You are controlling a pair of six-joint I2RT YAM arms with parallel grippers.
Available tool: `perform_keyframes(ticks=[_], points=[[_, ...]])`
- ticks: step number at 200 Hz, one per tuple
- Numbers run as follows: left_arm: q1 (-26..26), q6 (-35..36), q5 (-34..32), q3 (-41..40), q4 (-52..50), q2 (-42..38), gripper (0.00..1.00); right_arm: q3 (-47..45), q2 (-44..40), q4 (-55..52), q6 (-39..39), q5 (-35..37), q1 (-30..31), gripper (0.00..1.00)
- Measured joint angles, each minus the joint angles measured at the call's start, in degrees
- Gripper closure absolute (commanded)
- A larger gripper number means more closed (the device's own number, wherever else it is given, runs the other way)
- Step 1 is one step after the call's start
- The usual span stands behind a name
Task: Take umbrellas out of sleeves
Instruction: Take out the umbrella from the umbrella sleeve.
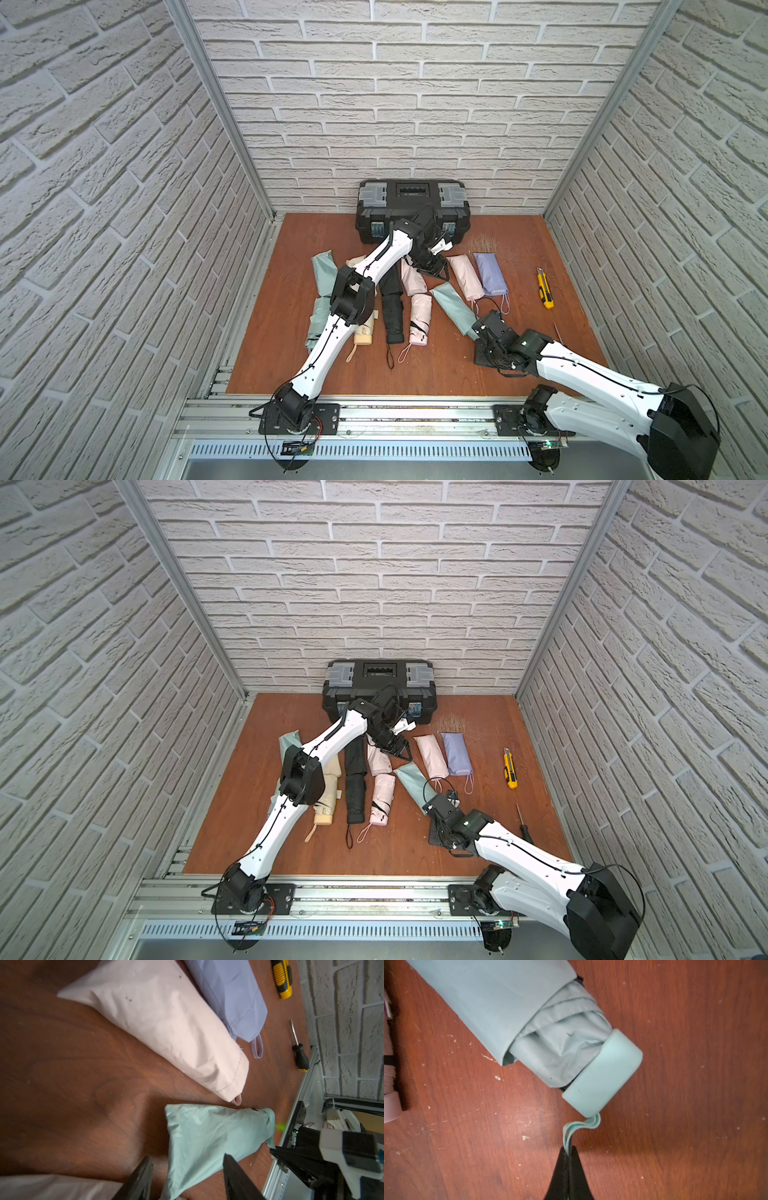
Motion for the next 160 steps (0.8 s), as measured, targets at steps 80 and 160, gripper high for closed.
perform_keyframes(ticks=[80, 160], points=[[-1.9, 0.0, -1.2, 0.7, -0.5, 2.1, 0.44, 0.0, 0.7, 0.7, -0.1, 0.0, 0.0, 0.97], [-2.4, 0.8, -2.0, 0.8, -0.9, 4.3, 1.0, 0.0, 0.7, 0.7, -0.1, 0.0, 0.0, 0.97]])
